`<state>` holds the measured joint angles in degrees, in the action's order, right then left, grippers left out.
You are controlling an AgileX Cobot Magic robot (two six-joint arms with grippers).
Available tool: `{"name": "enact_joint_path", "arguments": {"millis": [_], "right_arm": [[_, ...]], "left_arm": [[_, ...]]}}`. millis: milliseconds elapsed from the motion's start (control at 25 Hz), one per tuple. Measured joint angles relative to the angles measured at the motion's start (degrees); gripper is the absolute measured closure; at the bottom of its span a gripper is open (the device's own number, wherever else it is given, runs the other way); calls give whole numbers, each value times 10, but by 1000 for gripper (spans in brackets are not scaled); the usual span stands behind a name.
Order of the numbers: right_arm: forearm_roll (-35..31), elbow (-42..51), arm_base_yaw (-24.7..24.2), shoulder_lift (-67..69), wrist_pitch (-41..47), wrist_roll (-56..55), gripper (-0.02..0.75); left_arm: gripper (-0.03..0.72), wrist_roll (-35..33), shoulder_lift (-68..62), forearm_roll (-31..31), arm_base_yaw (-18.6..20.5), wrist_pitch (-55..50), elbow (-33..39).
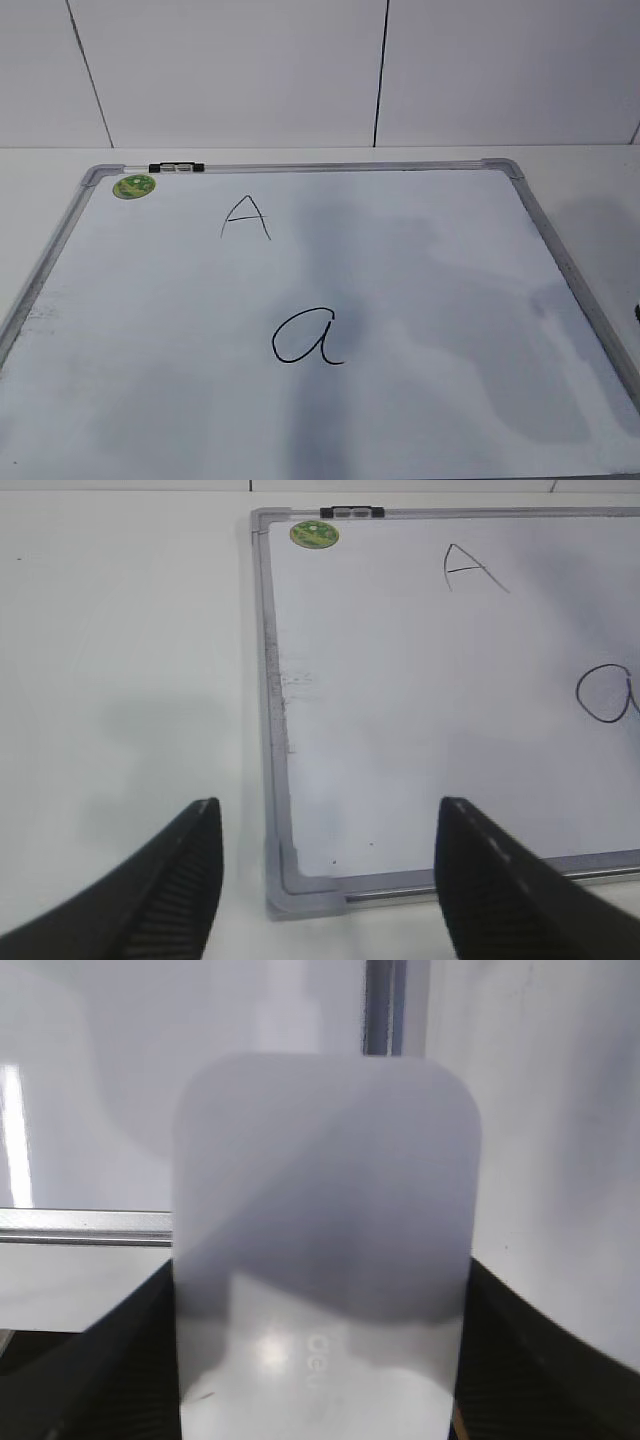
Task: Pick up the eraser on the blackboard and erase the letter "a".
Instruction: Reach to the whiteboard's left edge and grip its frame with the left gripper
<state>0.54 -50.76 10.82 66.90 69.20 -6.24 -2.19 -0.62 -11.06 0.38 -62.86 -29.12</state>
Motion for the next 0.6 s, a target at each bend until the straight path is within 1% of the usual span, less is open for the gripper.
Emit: {"name": "enact_joint_path", "arguments": {"millis": [120,280,600], "right_arm": [[0,0,0,0,0,0,199],[0,0,0,0,1,0,199],[0,0,0,0,1,0,199]], "left_arm": [[191,0,0,-15,0,11,-6],[191,0,-16,-16,0,28,-25],[191,0,-165,-16,0,93,-31]]}}
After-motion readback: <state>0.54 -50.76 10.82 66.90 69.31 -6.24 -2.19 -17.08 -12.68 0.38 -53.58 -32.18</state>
